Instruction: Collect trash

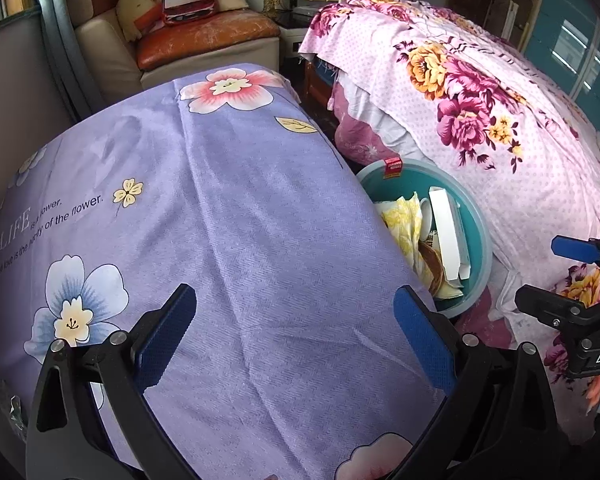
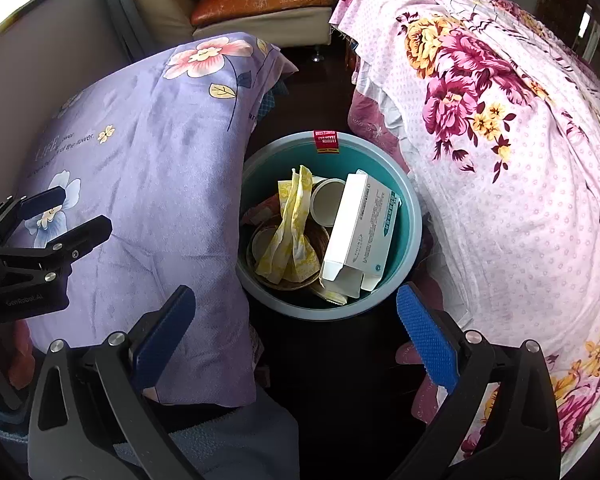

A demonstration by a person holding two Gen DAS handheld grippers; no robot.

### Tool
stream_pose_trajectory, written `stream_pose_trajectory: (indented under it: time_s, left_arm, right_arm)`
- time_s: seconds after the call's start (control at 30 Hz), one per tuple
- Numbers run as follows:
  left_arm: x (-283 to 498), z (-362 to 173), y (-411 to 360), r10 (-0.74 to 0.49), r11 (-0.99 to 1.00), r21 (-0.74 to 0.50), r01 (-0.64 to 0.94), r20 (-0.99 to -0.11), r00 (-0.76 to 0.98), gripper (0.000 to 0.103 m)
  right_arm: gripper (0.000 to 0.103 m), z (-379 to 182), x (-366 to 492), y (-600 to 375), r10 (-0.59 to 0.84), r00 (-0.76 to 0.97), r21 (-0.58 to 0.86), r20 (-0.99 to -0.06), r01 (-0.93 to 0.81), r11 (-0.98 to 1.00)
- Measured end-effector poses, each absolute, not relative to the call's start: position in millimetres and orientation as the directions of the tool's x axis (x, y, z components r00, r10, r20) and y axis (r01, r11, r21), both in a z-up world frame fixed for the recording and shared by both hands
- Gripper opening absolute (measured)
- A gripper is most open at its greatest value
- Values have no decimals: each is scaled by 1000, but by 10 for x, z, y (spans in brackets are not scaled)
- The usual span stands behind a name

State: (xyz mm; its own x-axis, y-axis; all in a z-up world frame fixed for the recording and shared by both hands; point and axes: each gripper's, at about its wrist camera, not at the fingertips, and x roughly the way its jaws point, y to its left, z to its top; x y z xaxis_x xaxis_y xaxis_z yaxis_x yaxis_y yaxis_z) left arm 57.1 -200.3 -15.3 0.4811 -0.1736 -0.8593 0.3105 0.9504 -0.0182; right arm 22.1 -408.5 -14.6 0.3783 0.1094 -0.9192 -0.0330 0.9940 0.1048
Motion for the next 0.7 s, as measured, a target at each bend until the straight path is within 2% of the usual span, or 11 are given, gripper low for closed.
stream_pose_trajectory:
  time_s: [0.7]
  left_arm:
    - [592,-223,-1967,-133,961,16,275,-848,514,99]
  right_arm:
    - [97,-251,270,-4093,111,365,110,-925,-24,994]
